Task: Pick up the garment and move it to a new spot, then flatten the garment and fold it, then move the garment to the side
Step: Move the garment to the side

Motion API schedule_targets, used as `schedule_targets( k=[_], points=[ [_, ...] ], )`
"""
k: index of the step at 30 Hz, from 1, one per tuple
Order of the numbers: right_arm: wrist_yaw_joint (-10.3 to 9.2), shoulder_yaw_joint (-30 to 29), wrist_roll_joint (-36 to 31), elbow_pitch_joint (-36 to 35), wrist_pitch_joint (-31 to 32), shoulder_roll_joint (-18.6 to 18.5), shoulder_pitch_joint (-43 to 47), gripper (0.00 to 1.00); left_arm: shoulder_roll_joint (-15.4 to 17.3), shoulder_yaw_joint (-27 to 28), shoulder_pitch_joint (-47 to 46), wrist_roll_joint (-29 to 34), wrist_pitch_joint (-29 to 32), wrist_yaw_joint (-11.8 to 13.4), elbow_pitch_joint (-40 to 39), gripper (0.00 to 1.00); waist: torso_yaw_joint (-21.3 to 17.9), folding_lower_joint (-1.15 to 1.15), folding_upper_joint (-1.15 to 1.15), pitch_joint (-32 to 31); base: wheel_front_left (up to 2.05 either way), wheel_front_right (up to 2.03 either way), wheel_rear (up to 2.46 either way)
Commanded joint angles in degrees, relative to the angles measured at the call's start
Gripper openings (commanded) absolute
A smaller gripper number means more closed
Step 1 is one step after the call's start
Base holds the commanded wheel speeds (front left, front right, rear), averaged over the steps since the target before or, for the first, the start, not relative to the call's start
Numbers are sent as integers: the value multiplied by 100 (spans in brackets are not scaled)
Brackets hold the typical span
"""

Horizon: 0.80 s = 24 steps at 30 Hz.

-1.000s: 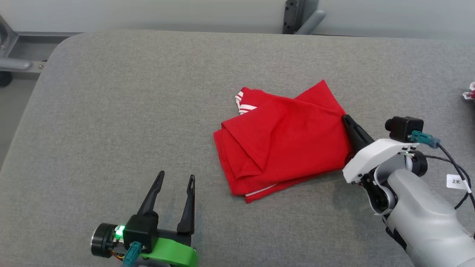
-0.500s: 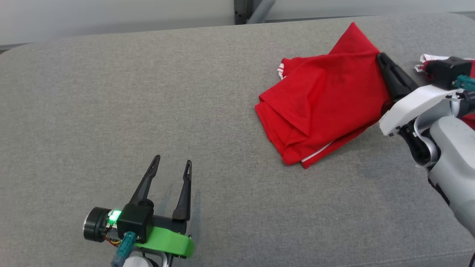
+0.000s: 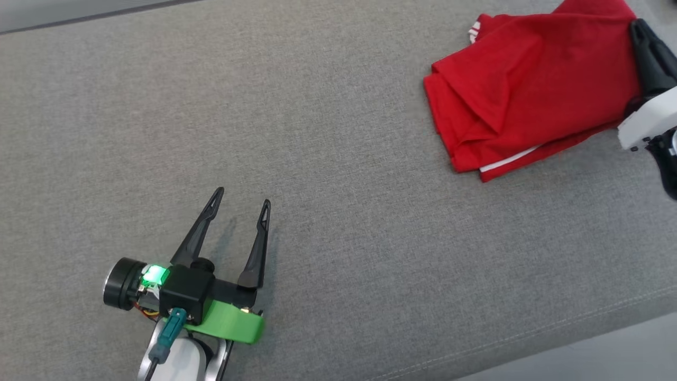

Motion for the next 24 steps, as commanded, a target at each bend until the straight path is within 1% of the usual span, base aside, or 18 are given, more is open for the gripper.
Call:
schedule_targets(
  k=[1,8,14,17,18,19,20,21,22,24],
  points=[
    [-1,-149,-74,85,-48,-79,-80,0,89,1,-114,54,-13,-36,-22,100,-327,0,0,354,0,0,0],
    [-1,-781,-245,708,-90,-154,-323,0,256,-68,-232,127,-14,-87,-82,100,-429,0,0,735,0,0,0],
    [-2,-1312,-573,1343,-96,-136,-676,0,364,-170,-405,153,-14,-119,-113,100,-350,0,0,1017,0,0,0],
    [-2,-1610,-825,1757,-98,-116,-794,0,390,-205,-490,129,-14,-137,-88,100,-281,0,0,1086,0,0,0],
    [-2,-1610,-825,1757,-98,-116,-794,0,390,-205,-490,129,-14,-137,-88,100,-281,0,0,1086,0,0,0],
    [-3,-1707,-940,1951,-98,-105,-834,0,388,-216,-515,118,-14,-132,-68,100,-252,0,0,1089,0,0,0],
    [-3,-1781,-1063,2099,-99,-92,-883,18,374,-225,-544,109,-14,-133,-57,100,-220,0,0,1083,0,0,0],
    [-3,-1867,-1211,2247,-99,-85,-935,74,351,-231,-570,97,-14,-124,-42,100,-185,0,0,1068,0,0,0],
    [-3,-1949,-1346,2388,-99,-59,-962,100,323,-235,-590,82,-14,-109,-26,100,-149,0,0,1043,0,0,0],
    [-3,-2133,-1694,2546,-100,-46,-982,100,262,-255,-599,63,-14,-91,14,100,-73,0,0,963,0,0,0]
  ],
)
